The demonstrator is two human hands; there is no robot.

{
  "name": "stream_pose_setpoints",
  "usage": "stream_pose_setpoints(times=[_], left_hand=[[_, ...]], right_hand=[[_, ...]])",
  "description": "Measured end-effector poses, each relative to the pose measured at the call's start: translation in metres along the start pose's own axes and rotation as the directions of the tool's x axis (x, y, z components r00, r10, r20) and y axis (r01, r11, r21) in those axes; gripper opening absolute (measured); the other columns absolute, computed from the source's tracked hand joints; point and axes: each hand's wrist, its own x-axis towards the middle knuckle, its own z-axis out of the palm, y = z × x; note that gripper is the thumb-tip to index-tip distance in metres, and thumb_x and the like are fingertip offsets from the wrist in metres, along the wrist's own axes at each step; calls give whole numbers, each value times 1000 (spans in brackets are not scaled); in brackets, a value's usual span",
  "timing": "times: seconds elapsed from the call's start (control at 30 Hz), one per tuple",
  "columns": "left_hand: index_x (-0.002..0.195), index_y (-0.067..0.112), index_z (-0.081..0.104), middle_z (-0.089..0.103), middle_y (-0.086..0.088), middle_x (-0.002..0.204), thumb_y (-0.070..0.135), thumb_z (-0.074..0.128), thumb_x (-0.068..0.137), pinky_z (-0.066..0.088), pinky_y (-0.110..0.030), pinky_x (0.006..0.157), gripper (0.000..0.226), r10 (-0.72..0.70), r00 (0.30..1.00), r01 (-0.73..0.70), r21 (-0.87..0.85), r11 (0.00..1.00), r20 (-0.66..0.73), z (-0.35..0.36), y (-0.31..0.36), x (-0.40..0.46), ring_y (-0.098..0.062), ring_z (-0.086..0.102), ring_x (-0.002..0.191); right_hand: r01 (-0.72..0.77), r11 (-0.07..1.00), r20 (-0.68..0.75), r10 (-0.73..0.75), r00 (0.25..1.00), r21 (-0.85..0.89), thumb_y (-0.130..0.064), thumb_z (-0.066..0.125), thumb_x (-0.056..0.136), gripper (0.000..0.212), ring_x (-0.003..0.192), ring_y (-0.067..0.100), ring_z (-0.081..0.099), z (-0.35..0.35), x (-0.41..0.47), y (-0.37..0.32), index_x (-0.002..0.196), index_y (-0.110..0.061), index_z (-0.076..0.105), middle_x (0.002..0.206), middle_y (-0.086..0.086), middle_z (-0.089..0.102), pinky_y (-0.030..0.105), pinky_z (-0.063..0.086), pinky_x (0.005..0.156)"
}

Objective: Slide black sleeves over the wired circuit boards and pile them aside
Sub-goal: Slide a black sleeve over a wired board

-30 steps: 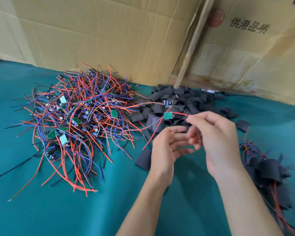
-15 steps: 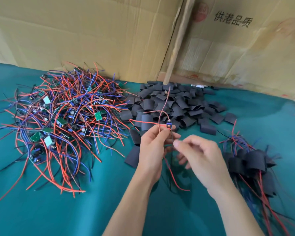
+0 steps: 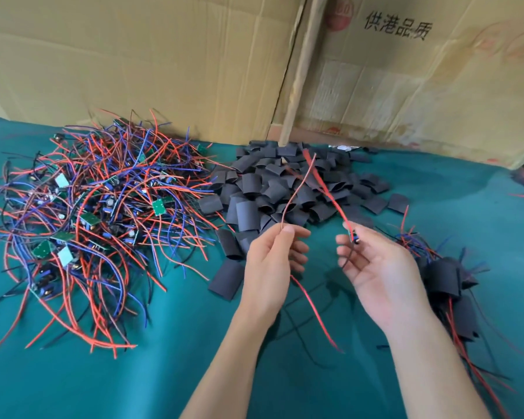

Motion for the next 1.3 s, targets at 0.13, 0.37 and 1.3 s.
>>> stream_pose_setpoints(times=[0.13, 0.37, 1.3], left_hand=[[89, 3, 74, 65, -5, 72, 6, 47, 101, 48, -19, 56, 30, 7, 1000, -7, -28, 1000, 21, -1, -3, -1, -14, 57, 61], [93, 11, 78, 67, -5, 70, 7, 63, 98, 45, -18, 51, 17, 89, 993, -89, -16, 996, 78, 1, -7, -4, -12, 53, 52], [85, 18, 74, 75, 1, 76, 24, 65, 98, 60, -41, 75, 17, 222, 973, -232, 300, 925, 68, -1, -18, 1, -20, 71, 73]], right_hand=[[-102, 994, 103, 97, 990, 38, -16, 51, 100, 24, 55, 15, 61, -14, 1, -7, 102, -6, 73, 78, 12, 73, 22, 49, 47], [215, 899, 151, -169, 974, -381, -18, 60, 101, 12, 49, 17, 59, 18, -7, 32, 90, -16, 60, 65, 4, 70, 27, 43, 44], [290, 219, 97, -618, 780, -932, -21, 67, 90, 17, 96, 38, 67, 21, 68, 22, 102, -19, 79, 99, 10, 76, 42, 55, 85]])
